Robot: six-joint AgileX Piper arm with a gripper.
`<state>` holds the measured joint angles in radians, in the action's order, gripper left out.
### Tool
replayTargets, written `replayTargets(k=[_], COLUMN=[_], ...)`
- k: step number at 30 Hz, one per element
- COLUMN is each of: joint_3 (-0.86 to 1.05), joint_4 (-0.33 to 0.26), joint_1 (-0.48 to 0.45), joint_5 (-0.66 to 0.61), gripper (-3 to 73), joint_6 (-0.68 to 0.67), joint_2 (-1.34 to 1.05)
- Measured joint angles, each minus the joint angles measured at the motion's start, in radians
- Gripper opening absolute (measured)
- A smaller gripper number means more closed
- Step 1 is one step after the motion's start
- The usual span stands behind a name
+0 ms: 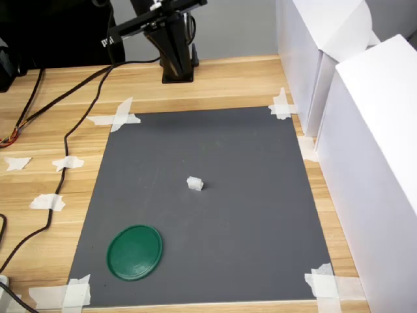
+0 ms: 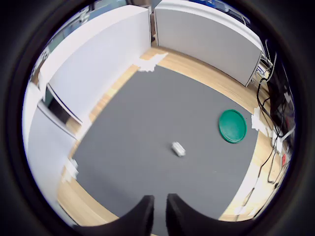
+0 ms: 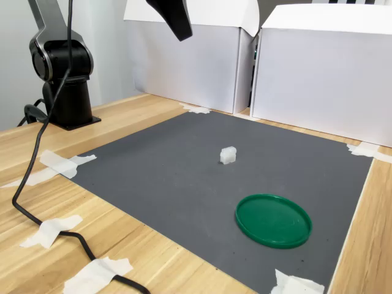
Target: Grasp a white terminal and put it on the green lid.
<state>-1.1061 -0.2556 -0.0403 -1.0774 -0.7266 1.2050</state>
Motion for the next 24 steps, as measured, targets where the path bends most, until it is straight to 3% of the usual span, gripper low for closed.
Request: replayTargets(k=[6, 11, 18, 24], joint_3=[-0.09, -0.136, -0.151, -0.151], joint_4=[0.1, 0.103, 0.065, 0.147], joint_1=[0.0, 0.0, 0.003, 0.086], joint_5=[-0.008, -0.024, -0.044, 0.006], gripper=[45.2, 64.8, 69.1, 66.8], joint_6=[-0.038, -0.125, -0.28, -0.319], joint_2=[0.09, 0.167, 0.3, 0.386])
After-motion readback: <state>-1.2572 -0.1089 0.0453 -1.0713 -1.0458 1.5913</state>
